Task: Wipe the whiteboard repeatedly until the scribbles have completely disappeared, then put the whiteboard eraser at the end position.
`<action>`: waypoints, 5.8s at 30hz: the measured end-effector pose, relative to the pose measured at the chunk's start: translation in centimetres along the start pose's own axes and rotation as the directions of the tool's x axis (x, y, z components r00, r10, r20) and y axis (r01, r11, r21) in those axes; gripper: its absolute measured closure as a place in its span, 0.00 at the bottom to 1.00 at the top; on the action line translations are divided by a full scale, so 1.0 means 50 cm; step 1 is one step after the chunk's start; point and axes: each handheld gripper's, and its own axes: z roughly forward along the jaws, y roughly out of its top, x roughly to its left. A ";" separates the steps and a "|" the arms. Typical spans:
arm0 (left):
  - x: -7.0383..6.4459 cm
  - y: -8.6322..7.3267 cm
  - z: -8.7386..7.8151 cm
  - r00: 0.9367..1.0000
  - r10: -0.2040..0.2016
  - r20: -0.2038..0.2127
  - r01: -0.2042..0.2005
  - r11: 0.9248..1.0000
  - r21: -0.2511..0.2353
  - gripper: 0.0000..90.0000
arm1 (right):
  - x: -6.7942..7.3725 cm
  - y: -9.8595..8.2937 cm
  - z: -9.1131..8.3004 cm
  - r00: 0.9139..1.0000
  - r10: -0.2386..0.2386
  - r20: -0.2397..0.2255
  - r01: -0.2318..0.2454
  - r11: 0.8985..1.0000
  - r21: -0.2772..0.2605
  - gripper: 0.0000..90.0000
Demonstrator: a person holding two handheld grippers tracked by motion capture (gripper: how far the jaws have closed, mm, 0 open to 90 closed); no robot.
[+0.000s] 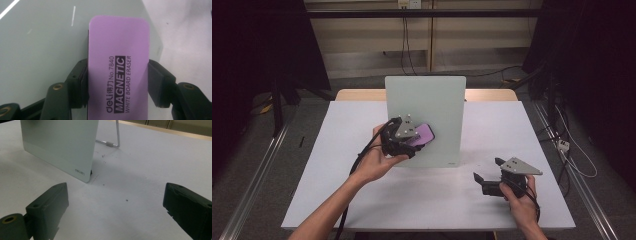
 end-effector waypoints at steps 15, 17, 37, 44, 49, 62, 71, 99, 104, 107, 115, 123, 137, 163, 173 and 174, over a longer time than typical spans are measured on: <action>0.057 0.007 -0.063 0.993 -0.058 -0.099 0.050 0.995 -0.084 0.46 | 0.001 0.000 0.002 1.000 -0.002 -0.001 0.002 1.000 0.002 0.07; 0.050 0.002 -0.056 0.994 -0.052 -0.095 0.045 0.996 -0.078 0.46 | 0.002 0.000 0.001 1.000 -0.002 -0.001 0.002 1.000 0.001 0.07; -0.054 -0.034 0.047 0.998 0.045 0.035 -0.047 0.998 0.045 0.46 | 0.002 0.000 0.002 1.000 -0.001 -0.001 0.001 1.000 0.002 0.07; -0.077 -0.047 0.074 0.995 0.056 0.086 -0.063 0.994 0.084 0.46 | 0.001 0.000 0.001 1.000 -0.001 -0.002 0.001 1.000 0.000 0.07; -0.076 -0.045 0.074 0.995 0.053 0.088 -0.061 0.994 0.086 0.46 | 0.002 0.000 0.002 1.000 -0.001 -0.002 0.001 1.000 0.001 0.07; -0.005 -0.002 0.006 1.000 -0.007 -0.001 0.007 1.000 -0.018 0.46 | 0.000 0.000 0.001 1.000 -0.002 -0.001 0.002 1.000 -0.001 0.07; 0.028 0.026 -0.018 0.999 -0.044 -0.031 0.042 0.997 -0.068 0.45 | 0.000 0.000 0.002 1.000 -0.002 -0.001 0.002 1.000 0.001 0.07; -0.057 0.008 0.068 0.997 0.020 0.079 -0.025 0.997 0.067 0.46 | -0.001 0.000 -0.001 1.000 -0.003 -0.002 0.003 1.000 -0.003 0.07; -0.005 0.021 0.017 0.999 -0.034 0.025 0.034 0.999 -0.004 0.46 | 0.000 0.000 0.000 1.000 -0.003 -0.003 0.003 1.000 -0.001 0.07; 0.027 0.034 -0.018 0.998 -0.058 -0.019 0.057 0.997 -0.046 0.46 | 0.001 0.000 0.000 1.000 -0.004 -0.003 0.004 1.000 -0.001 0.07; 0.095 0.021 -0.085 0.985 -0.162 -0.056 0.151 0.976 -0.160 0.46 | 0.000 0.000 0.001 1.000 0.000 -0.004 0.000 1.000 -0.001 0.07; 0.063 0.008 -0.053 0.994 -0.110 -0.023 0.107 0.988 -0.107 0.45 | 0.000 0.002 0.005 1.000 0.017 0.000 -0.017 1.000 0.000 0.07; 0.010 -0.008 -0.040 0.993 -0.068 0.094 0.074 0.995 -0.063 0.45 | 0.002 0.001 0.007 1.000 0.004 -0.010 -0.004 1.000 0.004 0.07; -0.019 -0.046 -0.039 0.959 -0.137 0.247 0.137 0.990 0.018 0.45 | 0.002 0.003 0.014 1.000 -0.008 -0.025 0.008 1.000 0.001 0.07; -0.038 -0.049 -0.016 0.948 -0.125 0.292 0.111 0.992 0.066 0.46 | 0.003 0.004 0.010 1.000 -0.011 -0.025 0.011 1.000 -0.002 0.07; -0.039 -0.049 -0.015 0.948 -0.124 0.294 0.109 0.992 0.068 0.46 | 0.004 0.004 0.010 1.000 -0.012 -0.024 0.012 1.000 -0.001 0.07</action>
